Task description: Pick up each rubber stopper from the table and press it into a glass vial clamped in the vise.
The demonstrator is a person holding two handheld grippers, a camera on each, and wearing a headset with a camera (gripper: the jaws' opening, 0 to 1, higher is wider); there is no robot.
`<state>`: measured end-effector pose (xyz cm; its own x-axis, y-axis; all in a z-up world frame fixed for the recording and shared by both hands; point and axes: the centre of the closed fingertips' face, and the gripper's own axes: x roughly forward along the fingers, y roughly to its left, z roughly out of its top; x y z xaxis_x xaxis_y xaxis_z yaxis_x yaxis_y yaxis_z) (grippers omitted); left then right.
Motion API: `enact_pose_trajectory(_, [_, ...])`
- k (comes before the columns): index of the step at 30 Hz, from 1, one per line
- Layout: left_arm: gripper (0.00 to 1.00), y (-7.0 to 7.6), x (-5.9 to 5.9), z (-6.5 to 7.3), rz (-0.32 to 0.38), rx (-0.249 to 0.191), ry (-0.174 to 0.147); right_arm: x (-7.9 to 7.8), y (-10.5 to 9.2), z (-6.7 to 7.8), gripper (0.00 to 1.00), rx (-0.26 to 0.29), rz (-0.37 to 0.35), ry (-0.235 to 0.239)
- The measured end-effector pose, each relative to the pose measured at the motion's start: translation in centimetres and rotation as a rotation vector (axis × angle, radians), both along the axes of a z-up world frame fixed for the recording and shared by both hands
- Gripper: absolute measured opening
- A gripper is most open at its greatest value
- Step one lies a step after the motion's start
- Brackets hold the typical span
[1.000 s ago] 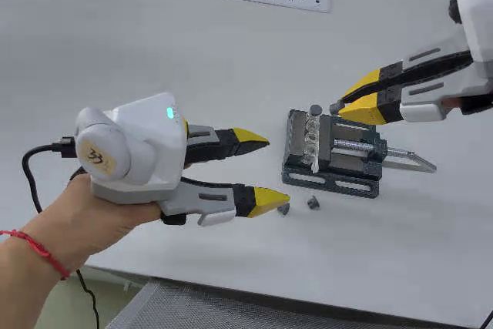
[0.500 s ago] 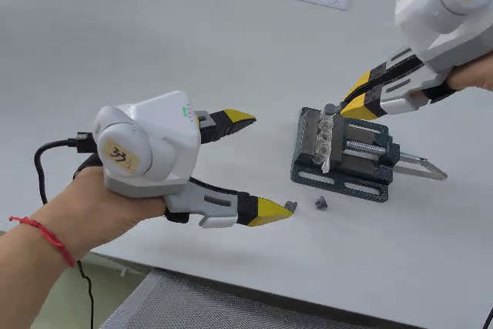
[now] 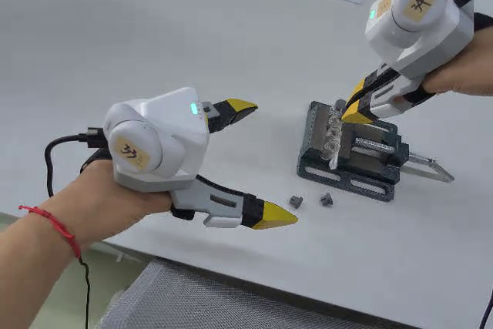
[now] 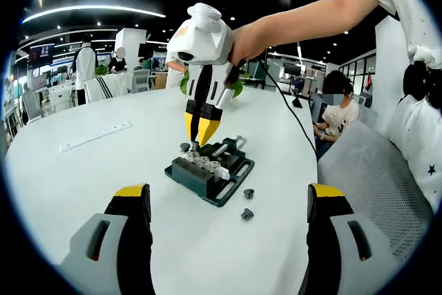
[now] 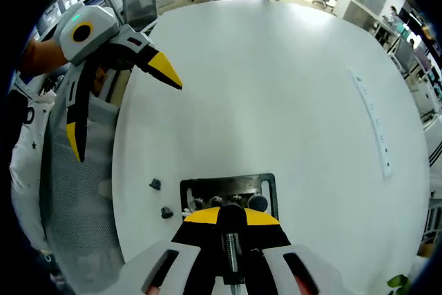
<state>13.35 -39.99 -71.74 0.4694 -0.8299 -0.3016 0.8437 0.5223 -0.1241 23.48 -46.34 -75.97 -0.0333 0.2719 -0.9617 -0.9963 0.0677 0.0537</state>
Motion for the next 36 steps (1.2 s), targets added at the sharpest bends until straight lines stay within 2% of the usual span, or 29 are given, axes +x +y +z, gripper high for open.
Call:
enact_pose_trajectory(13, [0.92,0.1,0.0,0.3,0.006,-0.021,0.0,0.1,-0.2,-0.5,0.05,-0.032,-0.015,0.008])
enact_pose_trajectory(22, [0.91,0.0,-0.1,0.3,0.005,-0.029,0.004,0.3,-0.1,-0.8,0.05,-0.063,0.007,0.004])
enact_pose_trajectory(36, [0.9,0.0,-0.1,0.4,0.004,-0.033,0.008,0.2,0.2,-1.1,0.05,-0.186,0.078,-0.009])
